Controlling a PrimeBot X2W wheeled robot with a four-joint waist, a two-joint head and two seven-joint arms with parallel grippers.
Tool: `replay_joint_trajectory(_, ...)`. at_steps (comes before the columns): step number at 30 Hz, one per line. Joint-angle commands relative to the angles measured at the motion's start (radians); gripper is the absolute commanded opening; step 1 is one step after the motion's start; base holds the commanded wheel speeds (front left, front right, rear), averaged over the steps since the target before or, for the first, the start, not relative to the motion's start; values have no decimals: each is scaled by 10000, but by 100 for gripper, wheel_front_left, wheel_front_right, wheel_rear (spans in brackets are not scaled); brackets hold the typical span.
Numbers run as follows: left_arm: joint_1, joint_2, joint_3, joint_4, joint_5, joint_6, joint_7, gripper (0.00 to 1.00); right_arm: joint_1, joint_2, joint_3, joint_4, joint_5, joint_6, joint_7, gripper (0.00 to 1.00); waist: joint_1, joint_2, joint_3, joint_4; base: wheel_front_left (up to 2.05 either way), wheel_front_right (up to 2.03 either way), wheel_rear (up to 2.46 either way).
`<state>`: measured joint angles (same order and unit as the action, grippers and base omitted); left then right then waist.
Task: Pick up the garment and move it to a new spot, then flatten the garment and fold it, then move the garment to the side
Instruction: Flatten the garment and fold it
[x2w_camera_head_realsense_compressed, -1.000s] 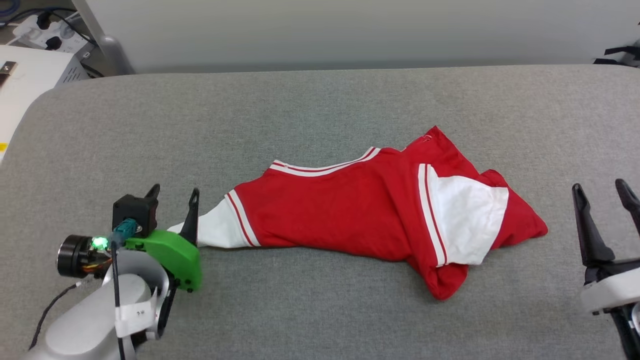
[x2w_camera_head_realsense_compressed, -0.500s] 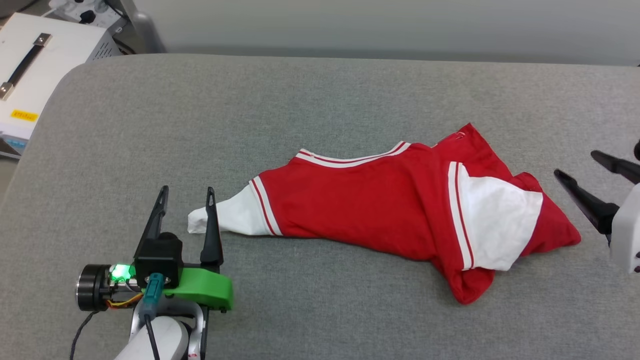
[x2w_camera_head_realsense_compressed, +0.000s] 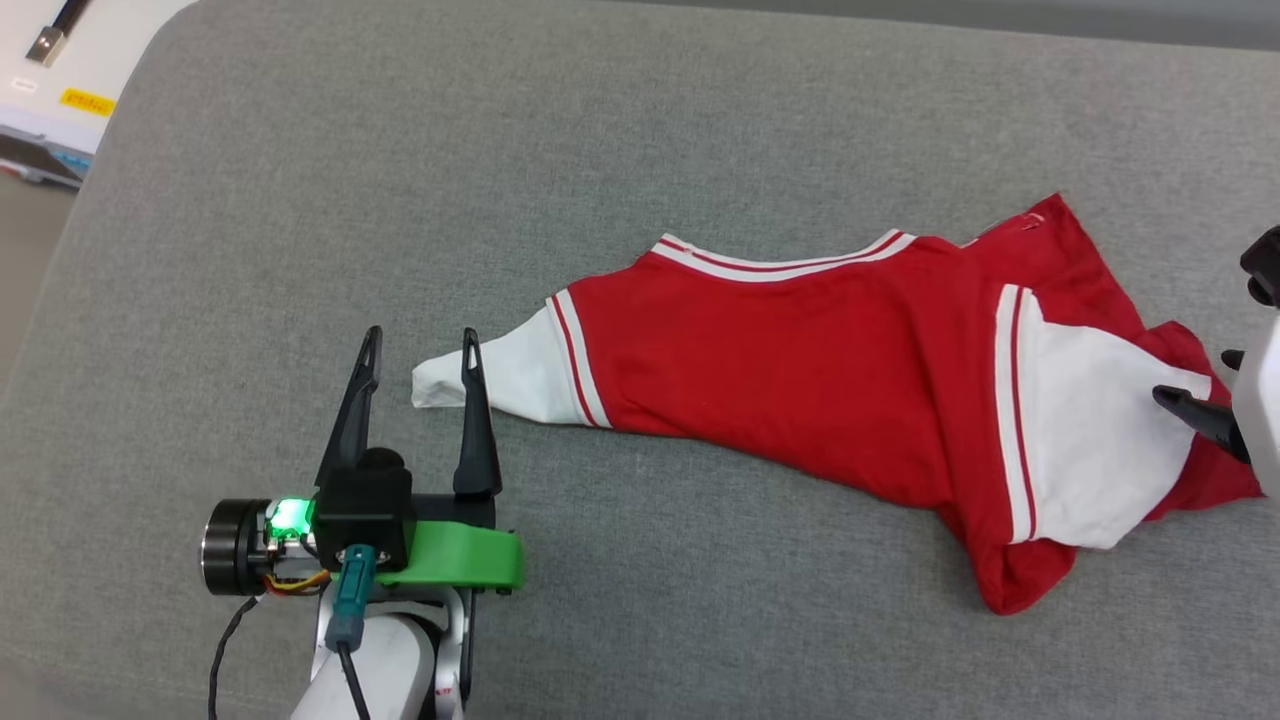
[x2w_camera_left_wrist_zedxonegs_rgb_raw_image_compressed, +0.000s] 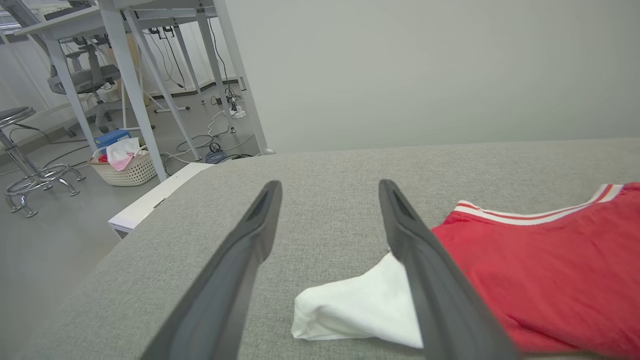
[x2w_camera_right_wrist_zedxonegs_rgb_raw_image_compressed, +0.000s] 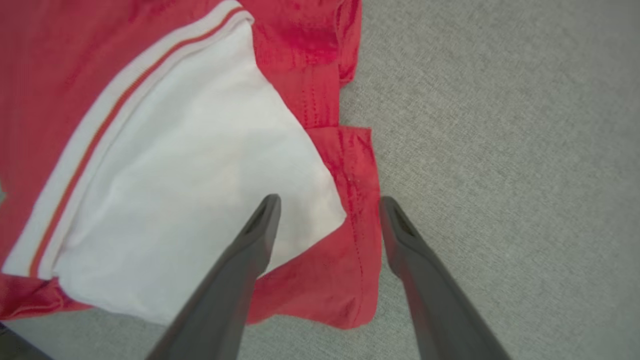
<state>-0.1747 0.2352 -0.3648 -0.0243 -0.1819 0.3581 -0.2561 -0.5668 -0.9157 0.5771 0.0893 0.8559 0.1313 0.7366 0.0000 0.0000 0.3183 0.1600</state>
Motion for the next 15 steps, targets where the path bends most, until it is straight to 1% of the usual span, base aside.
replay_joint_trajectory(1, -1, -170, 124, -31, 197, -130, -56, 100, -238, 112, 268, 273, 7, -6, 11, 100, 0, 0, 705, 447, 0, 0, 0)
replay_joint_trajectory(3, -64, -335, 244, -28, 343, -264, -56, 100, -337, 229, 715, 585, 83, -6, 53, 100, 0, 0, 915, 496, 0, 0, 0)
replay_joint_trajectory(6, -139, -606, 457, -19, 582, -474, -56, 100, -379, 351, 1686, 915, 272, -6, 135, 100, 0, 0, 1172, 522, 0, 0, 0)
replay_joint_trajectory(11, -169, -877, 748, 76, 840, -739, -56, 100, -681, 396, 2546, 1201, 656, -6, -284, 100, 0, 0, 1280, 420, 0, 0, 0)
replay_joint_trajectory(12, -183, -924, 812, 104, 887, -792, -56, 100, -844, 376, 2663, 1212, 680, -6, -495, 22, 0, 0, 1274, 386, 0, 0, 0)
replay_joint_trajectory(13, -192, -958, 863, 124, 921, -832, -56, 100, -983, 361, 2739, 1235, 701, -6, -675, 0, 0, 0, 1259, 356, 0, 0, 0)
replay_joint_trajectory(15, -193, -1023, 968, 168, 993, -917, -57, 100, -1346, 345, 2817, 1336, 773, -6, -1132, 0, 0, 0, 1206, 288, 0, 0, 0)
